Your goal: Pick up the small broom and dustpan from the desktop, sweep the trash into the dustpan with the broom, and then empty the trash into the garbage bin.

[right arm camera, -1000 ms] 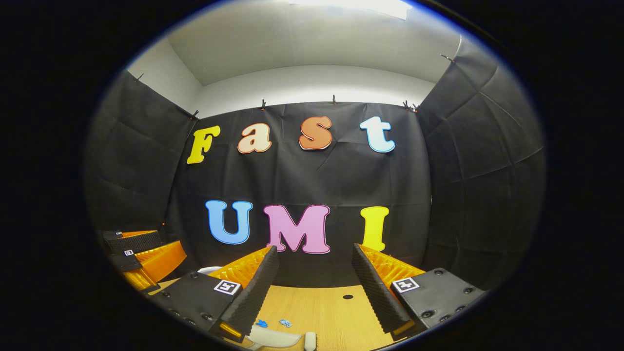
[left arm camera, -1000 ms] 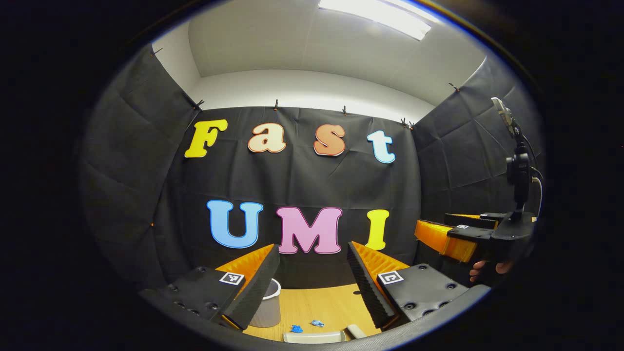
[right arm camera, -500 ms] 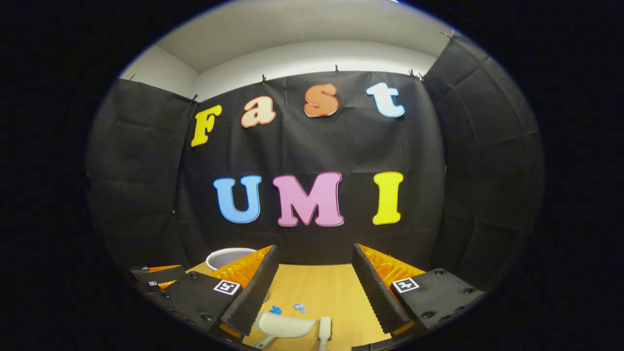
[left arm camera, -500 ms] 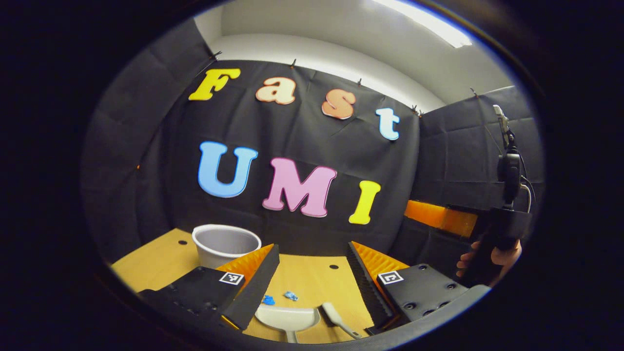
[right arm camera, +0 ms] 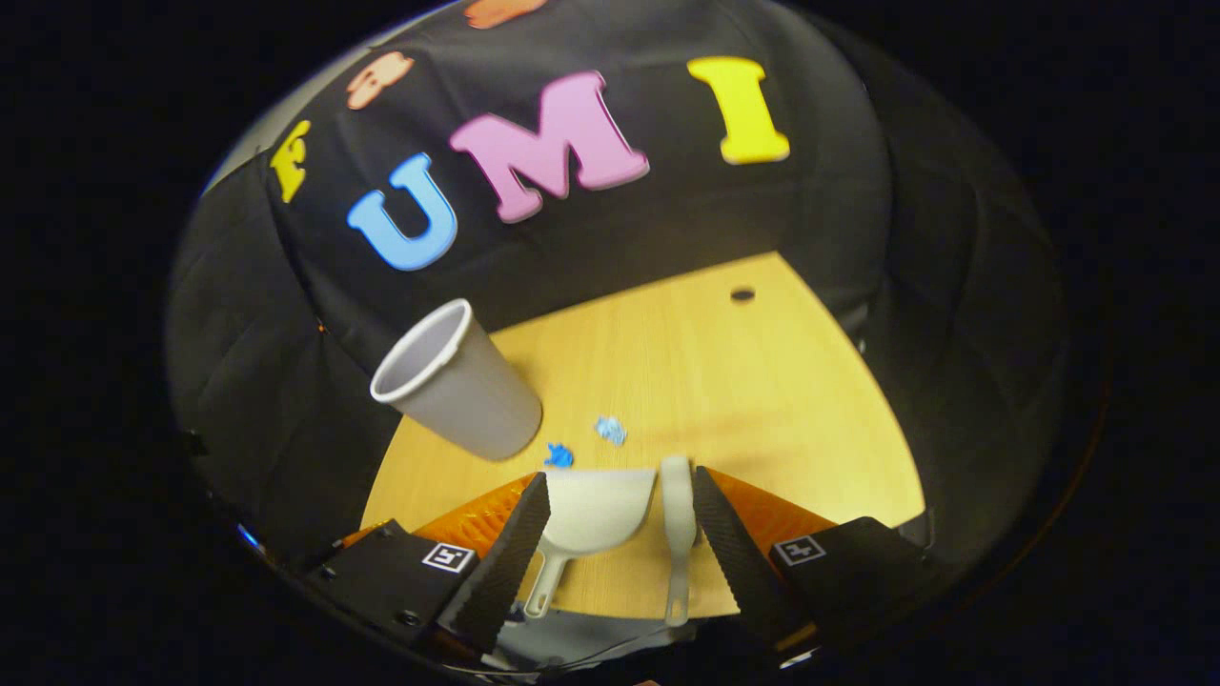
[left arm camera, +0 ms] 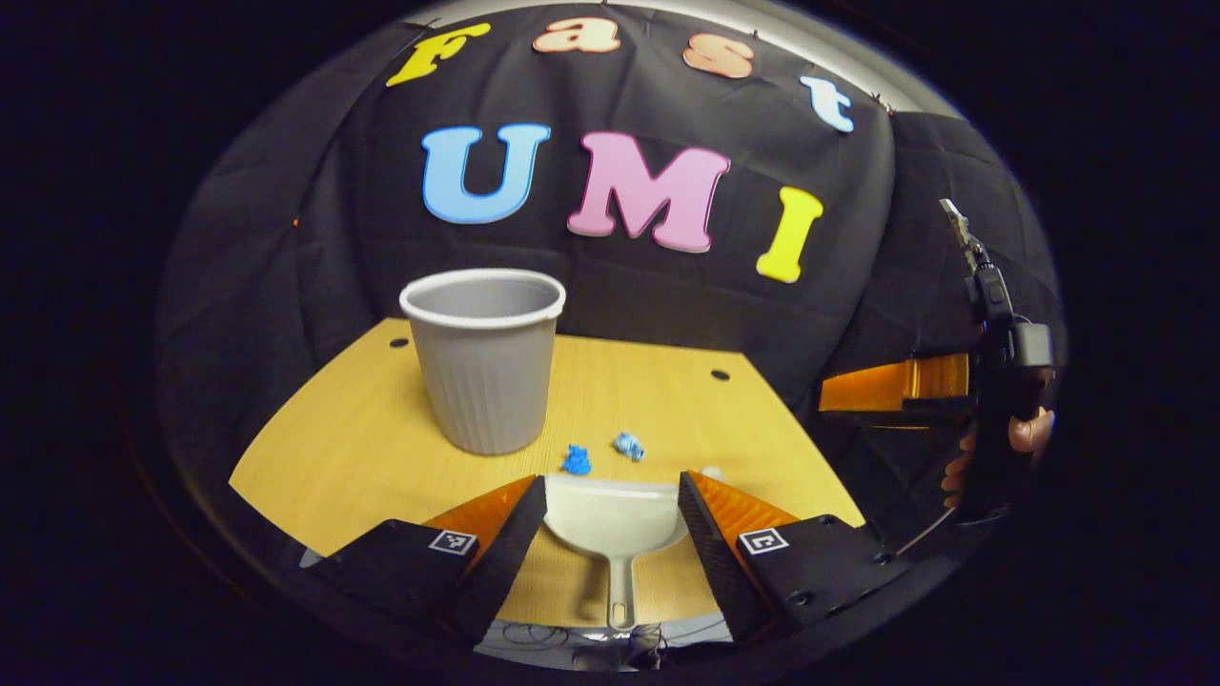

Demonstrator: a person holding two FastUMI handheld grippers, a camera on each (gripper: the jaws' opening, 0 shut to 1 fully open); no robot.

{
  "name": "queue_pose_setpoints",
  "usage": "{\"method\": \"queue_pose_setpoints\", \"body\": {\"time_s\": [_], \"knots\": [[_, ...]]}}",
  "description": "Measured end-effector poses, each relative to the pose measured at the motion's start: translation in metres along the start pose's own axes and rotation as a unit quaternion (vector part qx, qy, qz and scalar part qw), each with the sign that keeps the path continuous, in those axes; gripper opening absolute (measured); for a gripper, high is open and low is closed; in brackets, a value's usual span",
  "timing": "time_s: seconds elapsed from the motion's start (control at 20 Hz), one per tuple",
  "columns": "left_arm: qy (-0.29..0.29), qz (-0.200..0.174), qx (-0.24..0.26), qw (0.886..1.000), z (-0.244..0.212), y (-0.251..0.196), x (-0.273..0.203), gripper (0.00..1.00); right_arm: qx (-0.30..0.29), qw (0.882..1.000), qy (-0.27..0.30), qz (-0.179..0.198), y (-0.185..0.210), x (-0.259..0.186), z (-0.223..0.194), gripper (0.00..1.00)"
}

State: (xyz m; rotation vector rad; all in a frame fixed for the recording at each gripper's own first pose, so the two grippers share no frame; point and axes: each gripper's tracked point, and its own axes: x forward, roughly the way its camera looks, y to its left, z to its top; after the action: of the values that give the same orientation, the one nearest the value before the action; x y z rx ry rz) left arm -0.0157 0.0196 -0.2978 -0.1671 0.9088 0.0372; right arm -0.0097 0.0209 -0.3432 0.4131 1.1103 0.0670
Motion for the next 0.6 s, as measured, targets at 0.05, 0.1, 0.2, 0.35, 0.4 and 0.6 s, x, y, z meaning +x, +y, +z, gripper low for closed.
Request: {"method": "queue_pose_setpoints", "body": {"time_s": [0.05,0.1,0.2,0.35,0.4,0.6], "knots": [[0.052,-0.004,-0.015,0.999,-0.018,-0.003,0.009,0.81,0.022,0.999,0.045,-0.003,-0.007,0.017,-0.016,0.97],[0.099,-0.001,-0.031,0.995,-0.034,-0.005,0.009,0.83,0.040,0.995,0.094,-0.009,-0.016,0.032,-0.035,0.98],[0.160,0.001,-0.046,0.986,-0.047,-0.008,0.016,0.84,0.061,0.979,0.195,-0.017,-0.023,0.051,-0.076,0.98],[0.237,0.022,-0.031,0.971,-0.055,-0.008,0.021,0.84,0.028,0.965,0.258,-0.044,-0.045,0.077,-0.104,0.99],[0.259,0.022,-0.029,0.965,-0.054,-0.009,0.018,0.84,0.021,0.955,0.292,-0.050,-0.048,0.080,-0.112,0.98],[0.323,0.030,-0.005,0.946,-0.056,-0.009,0.020,0.84,-0.020,0.931,0.351,-0.097,-0.075,0.109,-0.129,0.99]]}}
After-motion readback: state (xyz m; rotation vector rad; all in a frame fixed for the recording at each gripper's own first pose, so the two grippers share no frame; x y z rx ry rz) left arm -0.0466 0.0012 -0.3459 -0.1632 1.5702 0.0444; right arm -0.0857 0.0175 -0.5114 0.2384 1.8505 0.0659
